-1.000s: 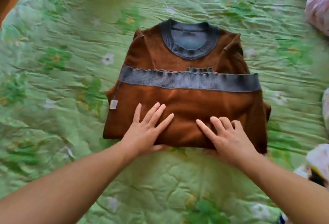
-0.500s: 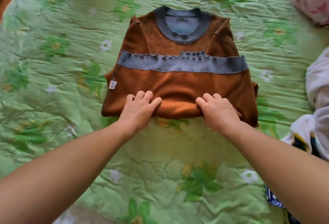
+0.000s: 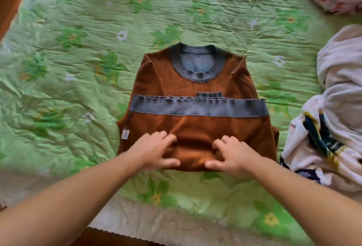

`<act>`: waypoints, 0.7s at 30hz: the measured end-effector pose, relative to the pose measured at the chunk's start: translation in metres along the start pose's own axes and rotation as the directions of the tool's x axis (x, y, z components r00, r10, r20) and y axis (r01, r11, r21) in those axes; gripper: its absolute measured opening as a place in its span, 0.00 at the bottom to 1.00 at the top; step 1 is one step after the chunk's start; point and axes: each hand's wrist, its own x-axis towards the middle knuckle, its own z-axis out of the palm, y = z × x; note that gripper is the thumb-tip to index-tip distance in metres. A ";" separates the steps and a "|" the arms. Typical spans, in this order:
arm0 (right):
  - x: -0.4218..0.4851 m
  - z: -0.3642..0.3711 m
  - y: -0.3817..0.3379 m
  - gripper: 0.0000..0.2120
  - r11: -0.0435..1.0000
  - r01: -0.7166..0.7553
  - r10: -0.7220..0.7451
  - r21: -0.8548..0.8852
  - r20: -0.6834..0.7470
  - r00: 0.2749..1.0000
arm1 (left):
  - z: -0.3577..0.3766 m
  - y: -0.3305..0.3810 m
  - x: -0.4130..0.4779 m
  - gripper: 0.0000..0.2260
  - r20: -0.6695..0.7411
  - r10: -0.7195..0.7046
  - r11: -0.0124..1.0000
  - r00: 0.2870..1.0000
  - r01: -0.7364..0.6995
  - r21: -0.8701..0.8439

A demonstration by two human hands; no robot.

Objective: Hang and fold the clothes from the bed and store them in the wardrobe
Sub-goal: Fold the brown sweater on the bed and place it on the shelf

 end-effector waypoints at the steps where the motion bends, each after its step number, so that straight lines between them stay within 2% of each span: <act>1: 0.006 -0.010 0.003 0.34 0.998 -0.006 0.011 0.063 -0.080 0.997 | -0.008 -0.006 0.011 0.30 -0.111 -0.002 1.000 0.994 0.002 0.001; 3: 0.024 -0.031 0.014 0.27 0.997 -0.013 0.038 0.070 -0.375 0.926 | -0.025 -0.019 0.039 0.25 -0.303 -0.063 0.997 0.951 0.075 0.028; 4: 0.035 -0.040 0.020 0.25 0.998 -0.061 0.063 0.021 -0.486 0.871 | -0.032 -0.025 0.052 0.26 -0.331 -0.117 0.991 0.936 0.134 0.029; 5: 0.043 -0.049 0.026 0.26 0.990 -0.140 0.100 -0.036 -0.529 0.843 | -0.037 -0.031 0.064 0.28 -0.314 -0.165 0.983 0.935 0.182 0.024; 7: 0.058 -0.060 0.037 0.30 0.951 -0.274 0.176 -0.145 -0.474 0.863 | -0.042 -0.038 0.081 0.30 -0.237 -0.209 0.975 0.949 0.222 0.029; 9: 0.067 -0.065 0.044 0.29 0.921 -0.331 0.222 -0.204 -0.423 0.878 | -0.047 -0.044 0.090 0.29 -0.240 -0.218 0.972 0.946 0.234 0.036; 11: 0.067 -0.067 0.047 0.25 0.911 -0.336 0.213 -0.241 -0.422 0.881 | -0.056 -0.047 0.093 0.27 -0.225 -0.257 0.962 0.940 0.270 0.030; 14: 0.061 -0.070 0.048 0.20 0.914 -0.295 0.176 -0.278 -0.382 0.907 | -0.067 -0.050 0.092 0.21 -0.071 -0.237 0.965 0.969 0.243 0.101; 17: 0.045 -0.069 0.047 0.11 0.923 -0.212 0.064 -0.320 -0.416 0.907 | -0.079 -0.053 0.084 0.18 0.002 -0.169 0.973 0.986 0.166 0.162; 19: 0.030 -0.058 0.048 0.08 0.903 -0.159 -0.068 -0.400 -0.498 0.865 | -0.082 -0.054 0.073 0.11 -0.013 -0.085 0.963 0.996 0.085 0.256; 21: 0.011 -0.044 0.048 0.08 0.880 -0.091 -0.207 -0.467 -0.548 0.810 | -0.080 -0.054 0.052 0.09 -0.029 0.007 0.940 1.000 0.003 0.341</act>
